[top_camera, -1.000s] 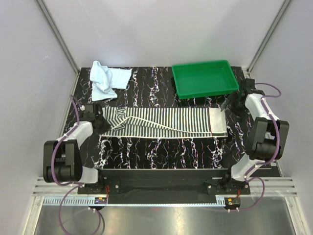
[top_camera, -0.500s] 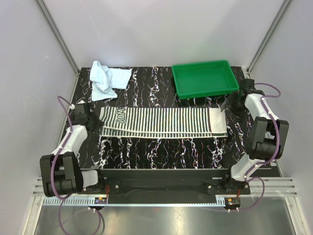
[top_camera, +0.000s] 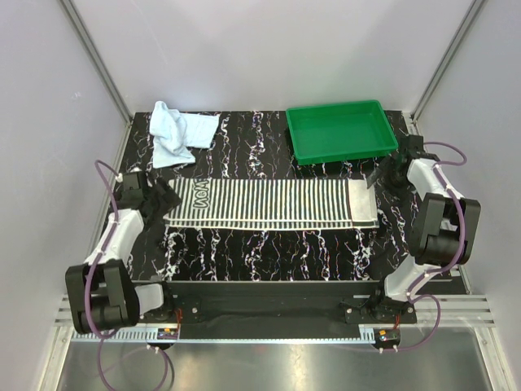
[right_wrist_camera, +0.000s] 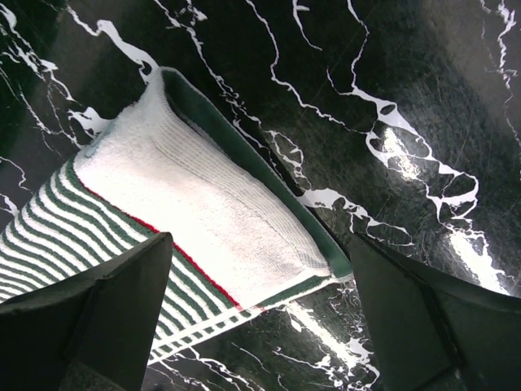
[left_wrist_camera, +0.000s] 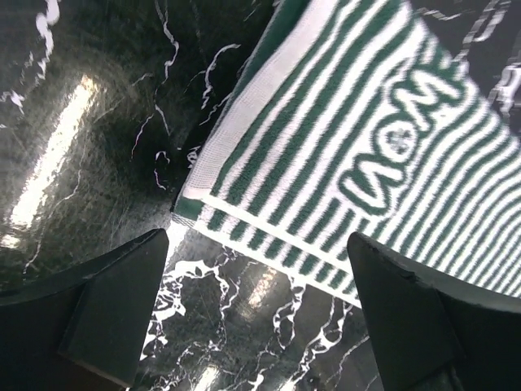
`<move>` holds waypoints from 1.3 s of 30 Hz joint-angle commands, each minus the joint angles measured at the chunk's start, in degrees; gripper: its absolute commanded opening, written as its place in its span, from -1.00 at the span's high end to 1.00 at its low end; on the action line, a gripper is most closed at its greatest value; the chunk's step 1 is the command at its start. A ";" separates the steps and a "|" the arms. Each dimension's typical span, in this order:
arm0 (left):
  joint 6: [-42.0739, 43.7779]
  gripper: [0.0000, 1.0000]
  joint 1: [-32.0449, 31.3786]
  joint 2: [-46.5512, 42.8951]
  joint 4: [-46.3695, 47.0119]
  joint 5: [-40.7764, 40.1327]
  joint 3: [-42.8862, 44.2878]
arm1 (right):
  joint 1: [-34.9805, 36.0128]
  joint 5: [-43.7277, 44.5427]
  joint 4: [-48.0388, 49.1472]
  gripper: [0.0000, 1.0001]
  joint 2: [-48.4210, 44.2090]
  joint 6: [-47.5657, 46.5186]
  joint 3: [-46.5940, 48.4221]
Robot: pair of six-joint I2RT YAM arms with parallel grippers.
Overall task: Roll the towels
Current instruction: Fold the towel
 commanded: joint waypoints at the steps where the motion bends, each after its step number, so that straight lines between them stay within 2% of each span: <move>1: 3.83 -0.98 -0.64 -5.32 -1.16 2.44 6.34 | -2.04 -3.25 3.19 -0.94 -3.08 0.20 -2.33; 3: 6.47 -0.98 -2.56 -6.03 -3.44 5.52 9.77 | -3.97 -8.25 4.08 -0.93 -2.82 1.07 -3.22; 4: 8.40 -0.98 -3.45 -5.95 -7.46 5.09 13.70 | -4.42 -10.03 3.91 -0.89 -2.55 1.42 -3.66; 6: 9.38 -0.98 -4.95 -6.12 -11.43 2.81 16.28 | -4.68 -13.54 3.56 -0.85 -2.55 2.74 -4.71; 7: 9.47 -0.98 -5.04 -6.73 -14.15 2.54 17.16 | -4.68 -13.39 3.29 -0.82 -2.99 3.44 -6.20; 11: 10.52 -0.98 -5.65 -8.76 -15.67 4.99 16.03 | -4.68 -10.32 1.53 -0.79 -6.58 6.61 -9.63; 17: 11.32 -0.98 -7.15 -11.22 -12.68 4.03 10.93 | -4.68 -7.42 0.65 -0.70 -9.05 8.37 -13.77; 27: 11.76 -0.98 -8.38 -12.27 -12.86 3.85 12.07 | -4.60 -2.06 1.09 -0.64 -6.51 7.85 -14.82; 32: 12.02 -0.98 -10.14 -12.01 -13.21 4.03 12.07 | -4.60 -2.66 3.72 -0.32 -3.09 7.84 -16.23; 37: 12.20 -0.98 -10.14 -12.10 -13.21 3.59 12.07 | -4.60 -3.10 5.84 -0.09 -2.29 7.76 -17.63; 38: 12.20 -0.98 -10.14 -12.18 -13.30 3.50 12.07 | -4.60 -3.02 5.92 -0.01 -2.37 7.67 -17.72; 39: 12.20 -0.98 -10.14 -12.10 -13.30 3.50 11.90 | -4.60 -2.84 6.01 0.21 -2.46 7.58 -17.81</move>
